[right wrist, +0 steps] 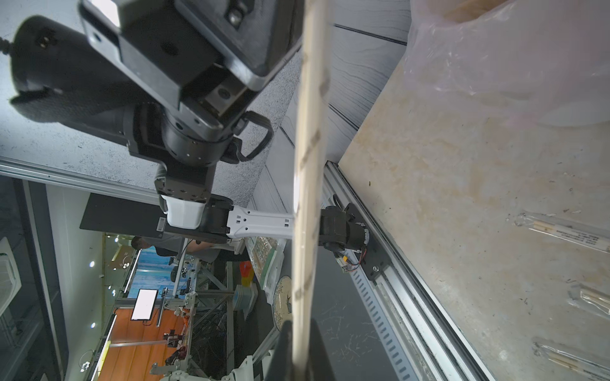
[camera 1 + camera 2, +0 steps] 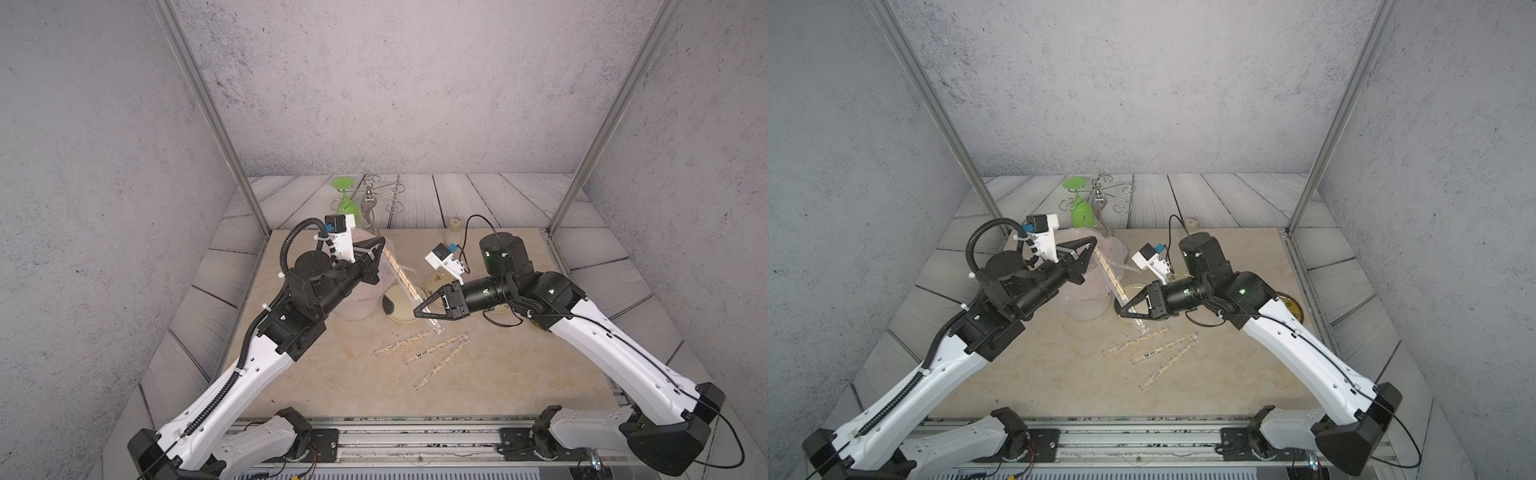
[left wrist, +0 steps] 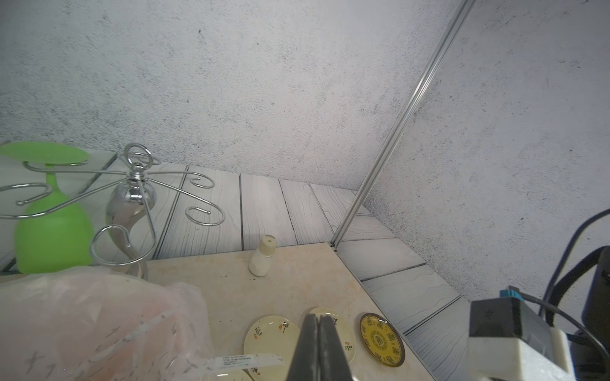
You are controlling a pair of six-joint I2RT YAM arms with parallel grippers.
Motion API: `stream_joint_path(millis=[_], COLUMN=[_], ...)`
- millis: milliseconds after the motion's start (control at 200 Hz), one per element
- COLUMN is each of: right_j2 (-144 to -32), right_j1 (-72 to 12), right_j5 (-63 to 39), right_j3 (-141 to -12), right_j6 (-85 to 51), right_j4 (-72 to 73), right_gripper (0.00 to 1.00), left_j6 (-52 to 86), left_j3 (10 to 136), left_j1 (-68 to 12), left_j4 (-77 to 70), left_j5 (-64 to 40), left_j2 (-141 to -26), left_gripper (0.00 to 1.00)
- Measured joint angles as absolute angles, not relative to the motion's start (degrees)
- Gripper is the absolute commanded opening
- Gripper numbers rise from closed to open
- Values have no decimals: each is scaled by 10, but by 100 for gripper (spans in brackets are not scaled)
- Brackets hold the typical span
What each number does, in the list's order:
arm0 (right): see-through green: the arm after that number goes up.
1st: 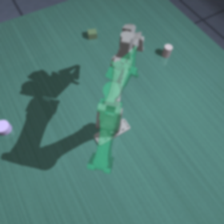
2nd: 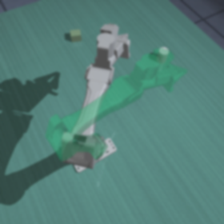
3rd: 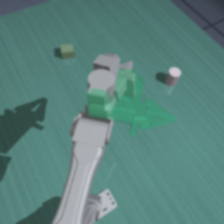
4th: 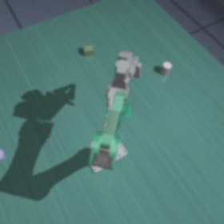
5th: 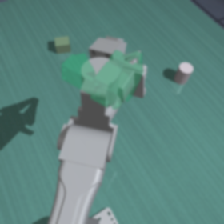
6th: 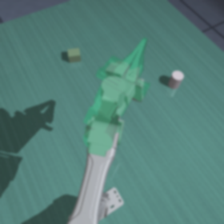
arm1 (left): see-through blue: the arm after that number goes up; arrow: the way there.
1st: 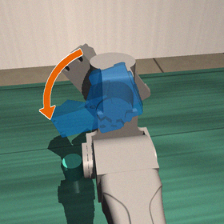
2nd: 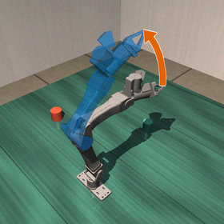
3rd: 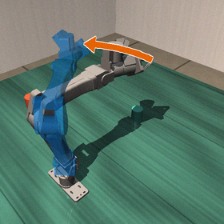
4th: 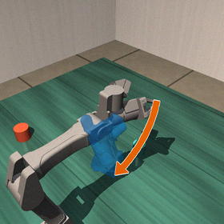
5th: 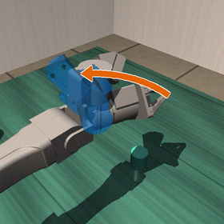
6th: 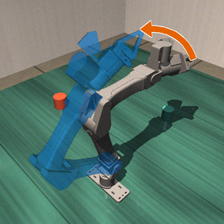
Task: Remove the packaging of disposable chopsticks
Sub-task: Remove the packet bag from the disposable chopsticks.
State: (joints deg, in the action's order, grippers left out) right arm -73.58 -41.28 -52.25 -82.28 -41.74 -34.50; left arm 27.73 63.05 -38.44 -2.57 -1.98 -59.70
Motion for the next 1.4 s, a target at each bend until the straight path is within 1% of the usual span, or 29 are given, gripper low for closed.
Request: stream_joint_path(millis=[140,275,375,696,986,1236,1401], right_j2=[-747,-775,-777,-773,-772,-762,-744], right_j1=[-415,-401,-394,-396,-376,-370,-368], right_j5=[-529,-485,-465,-446,-437,-409,-386], right_j3=[-825,-833,-832,-832,-832,-832,-832], right_j6=[-441,-445,-443,-403,-372,-340,-328], right_j4=[-327,-256,-234,-230,-234,-242,-250], right_gripper=[0,0,0,0,0,0,0], left_j6=[284,301,320,340,371,388,385], left_j3=[628,627,617,606,613,610,612], left_j1=[-405,-477,-497,-498,-498,-500,-500], left_j4=[-34,-26,-29,-1,36,64,78], left_j5=[31,-17,-37,-43,-62,-71,-69], left_j2=[-604,-603,-601,-564,-535,-475,-461], left_gripper=[0,0,0,0,0,0,0])
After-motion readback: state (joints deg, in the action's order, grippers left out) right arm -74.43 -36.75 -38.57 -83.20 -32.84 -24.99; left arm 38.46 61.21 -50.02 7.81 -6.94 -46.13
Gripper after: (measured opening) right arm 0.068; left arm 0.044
